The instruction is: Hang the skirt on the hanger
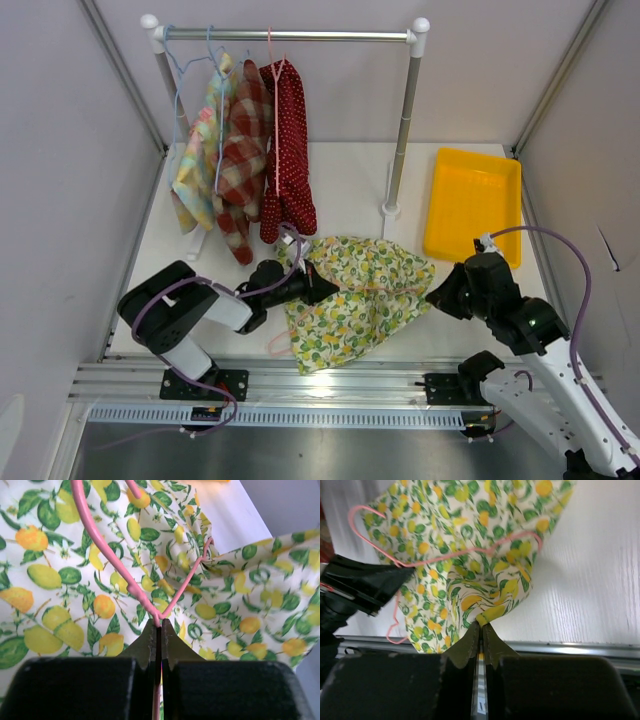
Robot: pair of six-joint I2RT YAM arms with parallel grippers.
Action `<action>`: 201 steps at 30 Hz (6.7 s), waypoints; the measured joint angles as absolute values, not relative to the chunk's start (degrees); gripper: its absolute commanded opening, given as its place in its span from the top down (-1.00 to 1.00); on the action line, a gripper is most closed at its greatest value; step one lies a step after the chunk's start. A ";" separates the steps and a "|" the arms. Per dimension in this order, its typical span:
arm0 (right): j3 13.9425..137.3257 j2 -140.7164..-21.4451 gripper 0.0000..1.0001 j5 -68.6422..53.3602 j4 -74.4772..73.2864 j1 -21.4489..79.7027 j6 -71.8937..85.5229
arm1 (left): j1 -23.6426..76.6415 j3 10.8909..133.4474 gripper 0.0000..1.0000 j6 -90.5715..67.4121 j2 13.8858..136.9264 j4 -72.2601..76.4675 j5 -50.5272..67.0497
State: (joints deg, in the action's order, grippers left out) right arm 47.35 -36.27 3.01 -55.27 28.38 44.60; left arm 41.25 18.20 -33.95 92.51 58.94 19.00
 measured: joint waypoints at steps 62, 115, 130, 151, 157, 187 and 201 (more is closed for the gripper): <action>62.81 -106.78 0.71 36.62 -16.16 90.39 48.77 | 38.92 32.34 1.00 -26.15 93.27 43.42 28.77; 56.10 -82.41 -0.33 23.49 -26.46 96.57 42.54 | 41.45 39.53 1.00 -19.92 76.99 22.57 27.68; 56.82 -57.19 -0.41 27.22 -35.75 86.13 41.23 | 42.74 40.36 1.00 -18.85 68.64 13.32 25.63; 57.95 -47.55 -0.39 27.59 -48.05 60.12 40.27 | 44.51 46.76 1.00 -18.61 56.42 0.84 16.99; 57.95 -47.90 -0.35 20.14 -45.93 45.19 36.40 | 46.19 51.09 1.00 -18.55 54.06 -3.31 10.92; 78.96 -60.62 -0.32 -2.07 -44.36 25.23 29.45 | 52.31 114.78 1.00 -11.86 91.64 -28.67 -34.98; 79.40 -60.62 -0.33 -2.48 -44.40 24.23 28.18 | 45.54 114.93 1.00 -7.40 96.27 -19.90 -28.51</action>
State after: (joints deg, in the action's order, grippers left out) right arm 79.40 -60.62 -2.48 -44.40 24.23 28.18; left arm 45.54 114.93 -7.40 96.27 -19.90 -28.51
